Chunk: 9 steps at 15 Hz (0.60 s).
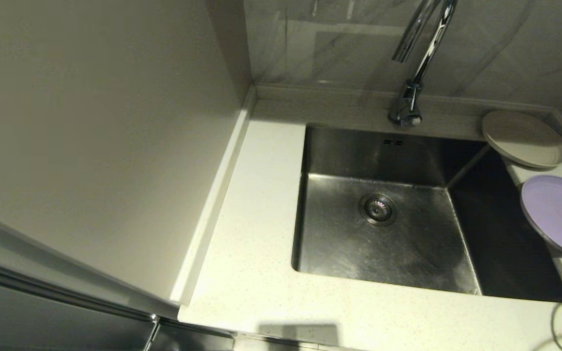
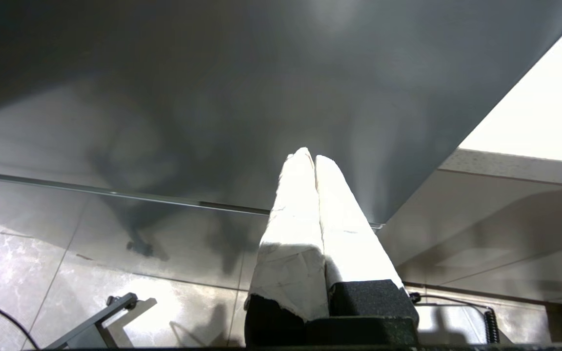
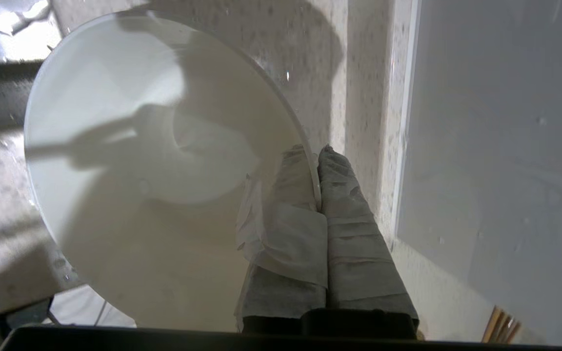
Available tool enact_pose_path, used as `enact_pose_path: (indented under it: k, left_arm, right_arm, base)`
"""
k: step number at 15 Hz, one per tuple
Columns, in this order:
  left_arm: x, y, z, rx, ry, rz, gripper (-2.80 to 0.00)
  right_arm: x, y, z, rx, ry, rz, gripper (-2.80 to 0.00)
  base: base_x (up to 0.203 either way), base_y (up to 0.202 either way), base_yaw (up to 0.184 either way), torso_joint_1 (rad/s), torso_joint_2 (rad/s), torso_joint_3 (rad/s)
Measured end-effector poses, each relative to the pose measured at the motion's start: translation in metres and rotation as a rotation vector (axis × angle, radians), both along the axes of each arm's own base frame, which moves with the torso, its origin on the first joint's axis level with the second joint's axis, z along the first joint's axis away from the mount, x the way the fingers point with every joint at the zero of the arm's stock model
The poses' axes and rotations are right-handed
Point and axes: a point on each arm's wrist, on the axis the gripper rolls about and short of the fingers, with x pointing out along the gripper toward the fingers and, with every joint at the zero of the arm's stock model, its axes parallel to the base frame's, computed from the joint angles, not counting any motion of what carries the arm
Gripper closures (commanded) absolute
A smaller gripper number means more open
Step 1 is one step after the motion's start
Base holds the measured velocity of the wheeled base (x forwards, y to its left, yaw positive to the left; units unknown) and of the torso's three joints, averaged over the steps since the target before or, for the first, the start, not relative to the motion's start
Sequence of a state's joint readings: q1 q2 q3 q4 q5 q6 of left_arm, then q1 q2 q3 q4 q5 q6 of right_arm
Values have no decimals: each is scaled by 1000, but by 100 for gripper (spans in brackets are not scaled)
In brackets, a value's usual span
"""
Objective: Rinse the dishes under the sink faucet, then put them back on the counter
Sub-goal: Put a bowl back to the table from the sink
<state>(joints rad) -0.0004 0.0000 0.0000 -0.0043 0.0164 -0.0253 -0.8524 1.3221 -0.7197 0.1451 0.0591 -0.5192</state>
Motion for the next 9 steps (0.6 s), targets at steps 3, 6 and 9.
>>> enact_pose_path:
  k: [3,6,9]
  left_arm:
    - [0,0,0,0,0,1,0]
    - [0,0,0,0,0,0,0]
    - [0,0,0,0,0,0,0]
  right_arm:
    - [-6,2,-2,-3,8,-12,0]
    - [-12,4,-6,-10,27,-13,0]
    - [-15,5,-6,-15,21,-15,-280]
  base:
    - [0,0,0,0,0,0]
    - [0,0,0,0,0,0]
    - [0,0,0,0,0,0]
